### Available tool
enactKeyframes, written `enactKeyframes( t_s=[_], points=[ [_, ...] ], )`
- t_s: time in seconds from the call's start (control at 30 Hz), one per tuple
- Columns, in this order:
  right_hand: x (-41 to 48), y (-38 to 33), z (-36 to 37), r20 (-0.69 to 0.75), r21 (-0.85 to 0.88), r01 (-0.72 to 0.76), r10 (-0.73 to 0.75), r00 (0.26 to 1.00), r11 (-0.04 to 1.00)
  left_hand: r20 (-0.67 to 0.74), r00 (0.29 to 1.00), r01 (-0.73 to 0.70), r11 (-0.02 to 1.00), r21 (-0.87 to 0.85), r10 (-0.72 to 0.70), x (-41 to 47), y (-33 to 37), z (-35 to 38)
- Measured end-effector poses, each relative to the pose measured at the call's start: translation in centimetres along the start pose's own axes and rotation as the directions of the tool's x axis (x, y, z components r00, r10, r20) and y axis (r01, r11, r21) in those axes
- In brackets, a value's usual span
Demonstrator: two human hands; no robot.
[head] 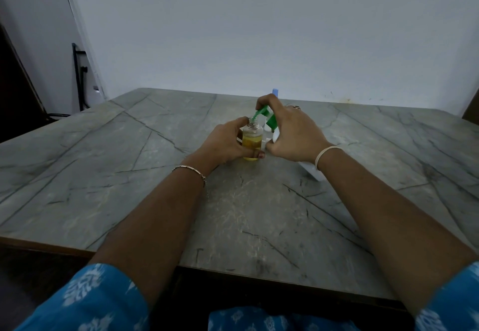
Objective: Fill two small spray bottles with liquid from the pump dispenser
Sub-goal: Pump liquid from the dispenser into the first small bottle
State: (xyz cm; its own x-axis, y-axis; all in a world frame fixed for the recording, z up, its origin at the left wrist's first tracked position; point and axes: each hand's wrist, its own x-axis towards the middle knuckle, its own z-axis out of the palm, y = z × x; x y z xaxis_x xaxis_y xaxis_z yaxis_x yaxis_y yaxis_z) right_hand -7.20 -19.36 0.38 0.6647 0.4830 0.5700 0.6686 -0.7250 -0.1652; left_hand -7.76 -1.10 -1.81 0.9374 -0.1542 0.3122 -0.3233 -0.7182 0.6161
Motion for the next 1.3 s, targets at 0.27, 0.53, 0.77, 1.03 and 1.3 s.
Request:
enactKeyframes(
  t_s=[0.27,0.53,0.77,1.03,1.3],
  points=[
    [-0.06,0.62,0.25,0.02,0.005,0.027,-0.027,0.999,1.0,0.0,1.0,0.006,1.0,-0.004,-0.006,-0.16,0.22,0.0],
    [-0.03,0.46,0.44,0.011,-0.033,0.022,-0.021,1.0,0.999,0.004,1.0,0.01,1.0,0.013,-0.01,-0.32,0.46,-0.05],
    [0.08,0.0,0.38,-0.018,-0.069,0.024,-0.026,1.0,0.997,0.003,1.0,0.01,1.0,0.021,-0.01,-0.39,0.53,-0.08],
    [-0.01,0.74,0.31,0.033,-0.005,0.029,-0.029,0.999,1.0,0.013,1.0,0.017,1.0,0.017,-0.017,-0.4,0.65,-0.05],
    [0.24,0.35,0.06,0.028,0.058,0.052,-0.054,0.998,0.997,0.019,1.0,0.013,0.999,0.032,-0.013,-0.39,0.7,-0.15]
  ],
)
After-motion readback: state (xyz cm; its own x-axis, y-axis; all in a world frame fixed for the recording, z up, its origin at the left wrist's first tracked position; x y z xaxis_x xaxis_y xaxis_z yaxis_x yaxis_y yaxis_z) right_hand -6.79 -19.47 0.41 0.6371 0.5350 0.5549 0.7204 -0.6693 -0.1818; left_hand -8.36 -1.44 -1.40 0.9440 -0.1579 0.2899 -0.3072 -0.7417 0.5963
